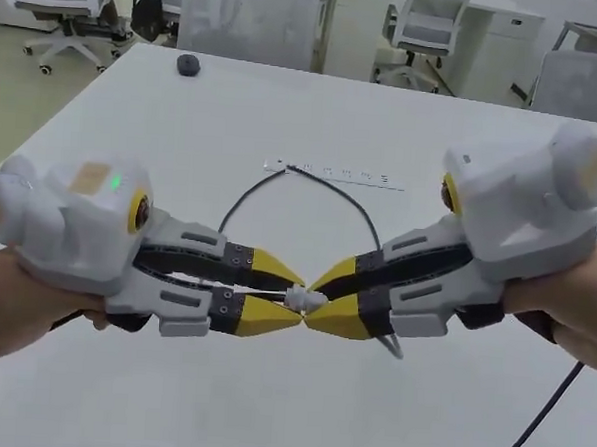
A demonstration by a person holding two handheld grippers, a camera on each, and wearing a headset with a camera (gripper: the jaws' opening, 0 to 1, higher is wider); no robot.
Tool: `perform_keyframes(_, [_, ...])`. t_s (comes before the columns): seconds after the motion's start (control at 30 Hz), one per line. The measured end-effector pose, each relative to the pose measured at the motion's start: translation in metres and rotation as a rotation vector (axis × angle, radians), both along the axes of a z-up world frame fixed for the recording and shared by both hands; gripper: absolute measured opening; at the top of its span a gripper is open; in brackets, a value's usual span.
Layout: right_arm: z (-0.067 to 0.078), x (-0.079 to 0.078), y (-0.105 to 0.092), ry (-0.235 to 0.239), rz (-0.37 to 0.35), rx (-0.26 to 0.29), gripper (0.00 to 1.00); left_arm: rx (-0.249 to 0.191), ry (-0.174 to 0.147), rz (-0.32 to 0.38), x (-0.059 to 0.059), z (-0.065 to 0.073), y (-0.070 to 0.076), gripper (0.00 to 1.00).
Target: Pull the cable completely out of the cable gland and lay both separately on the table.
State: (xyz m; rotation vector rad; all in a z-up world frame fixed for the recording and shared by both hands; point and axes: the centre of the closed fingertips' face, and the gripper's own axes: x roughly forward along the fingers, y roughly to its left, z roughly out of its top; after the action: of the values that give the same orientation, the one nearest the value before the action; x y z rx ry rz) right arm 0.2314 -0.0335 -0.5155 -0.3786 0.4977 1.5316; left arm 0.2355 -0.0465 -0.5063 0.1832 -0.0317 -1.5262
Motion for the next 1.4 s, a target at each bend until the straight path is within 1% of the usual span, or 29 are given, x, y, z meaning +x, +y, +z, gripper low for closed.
perform_keyframes(0.13, [0.000,0.000,0.001,0.011,-0.007,-0.003,0.09,0.009,-0.015,0.015,0.000,0.001,0.001,0.15])
perform_keyframes(0.2, [0.003,0.002,0.001,0.068,-0.051,0.030,0.09,0.005,-0.019,0.024,0.001,0.004,0.003,0.15])
perform_keyframes(0.27, [0.004,0.002,-0.003,0.085,-0.064,0.050,0.09,0.002,-0.025,0.035,0.003,0.007,0.006,0.15])
perform_keyframes(0.3, [0.004,0.000,-0.004,0.118,-0.077,0.069,0.10,0.010,-0.032,0.039,0.003,0.007,0.007,0.15])
perform_keyframes(0.37, [0.002,-0.002,-0.005,0.141,-0.082,0.076,0.13,0.023,-0.040,0.036,0.003,0.005,0.009,0.15])
perform_keyframes(0.43, [0.005,-0.005,-0.004,0.185,-0.086,0.109,0.14,0.033,-0.047,0.034,0.003,0.004,0.010,0.15])
perform_keyframes(0.47, [0.008,-0.003,-0.002,0.222,-0.112,0.139,0.16,0.039,-0.053,0.030,0.002,0.004,0.010,0.15])
perform_keyframes(0.5, [0.008,-0.003,-0.002,0.249,-0.119,0.145,0.16,0.049,-0.067,0.023,0.000,0.003,0.009,0.15])
perform_keyframes(0.53, [0.007,-0.003,-0.003,0.254,-0.110,0.149,0.17,0.052,-0.071,0.021,-0.001,0.004,0.008,0.15])
perform_keyframes(0.57, [0.009,-0.001,-0.002,0.274,-0.124,0.169,0.16,0.059,-0.082,0.016,-0.003,0.004,0.007,0.15])
perform_keyframes(0.63, [0.012,-0.003,-0.001,0.306,-0.115,0.198,0.15,0.076,-0.099,0.009,-0.005,0.002,0.006,0.15])
perform_keyframes(0.67, [0.013,-0.003,-0.001,0.349,-0.129,0.214,0.16,0.078,-0.102,0.007,-0.005,0.002,0.006,0.15])
perform_keyframes(0.7, [0.014,-0.001,-0.001,0.373,-0.140,0.231,0.16,0.084,-0.108,0.006,-0.005,0.001,0.005,0.15])
perform_keyframes(0.73, [0.014,-0.001,-0.001,0.414,-0.152,0.244,0.14,0.088,-0.117,0.004,-0.005,0.001,0.005,0.15])
perform_keyframes(0.8, [0.014,0.001,-0.001,0.425,-0.152,0.256,0.13,0.099,-0.133,0.006,-0.005,0.001,0.004,0.15])
perform_keyframes(0.83, [0.013,-0.001,0.000,0.451,-0.152,0.255,0.13,0.101,-0.137,0.005,-0.005,0.001,0.004,0.15])
perform_keyframes(0.87, [0.011,-0.001,0.000,0.455,-0.142,0.256,0.13,0.104,-0.145,0.002,-0.006,0.001,0.004,0.15])
perform_keyframes(0.93, [0.009,0.001,0.000,0.510,-0.165,0.269,0.13,0.106,-0.152,0.004,-0.005,0.001,0.004,0.15])
perform_keyframes(0.97, [0.006,0.001,-0.001,0.522,-0.161,0.269,0.13,0.109,-0.156,0.005,-0.005,0.001,0.004,0.15])
perform_keyframes(1.0, [0.004,-0.001,-0.001,0.552,-0.160,0.266,0.13,0.109,-0.160,0.006,-0.005,0.002,0.005,0.15])
perform_keyframes(1.03, [0.001,0.002,-0.001,0.555,-0.164,0.272,0.13,0.108,-0.163,0.005,-0.005,0.002,0.005,0.15])
perform_keyframes(1.07, [0.001,0.001,-0.001,0.581,-0.163,0.280,0.14,0.112,-0.168,0.006,-0.005,0.002,0.005,0.15])
perform_keyframes(1.1, [0.001,0.000,-0.001,0.627,-0.167,0.287,0.14,0.119,-0.177,0.005,-0.005,0.001,0.006,0.15])
perform_keyframes(1.13, [0.004,0.000,0.000,0.652,-0.157,0.312,0.12,0.123,-0.179,0.004,-0.005,0.000,0.006,0.15])
perform_keyframes(1.17, [0.005,0.000,0.001,0.664,-0.160,0.322,0.11,0.129,-0.181,0.002,-0.005,-0.001,0.006,0.15])
perform_keyframes(1.2, [0.005,-0.003,0.001,0.688,-0.141,0.320,0.09,0.131,-0.185,0.002,-0.005,-0.001,0.006,0.15])
perform_keyframes(1.23, [0.004,-0.001,0.002,0.684,-0.151,0.319,0.10,0.130,-0.188,0.002,-0.005,-0.001,0.006,0.15])
perform_keyframes(1.33, [0.004,0.000,0.003,0.724,-0.155,0.330,0.10,0.134,-0.201,0.008,-0.005,-0.001,0.008,0.15])
perform_keyframes(1.4, [0.005,0.000,0.003,0.776,-0.162,0.345,0.10,0.141,-0.212,0.010,-0.005,-0.001,0.008,0.15])
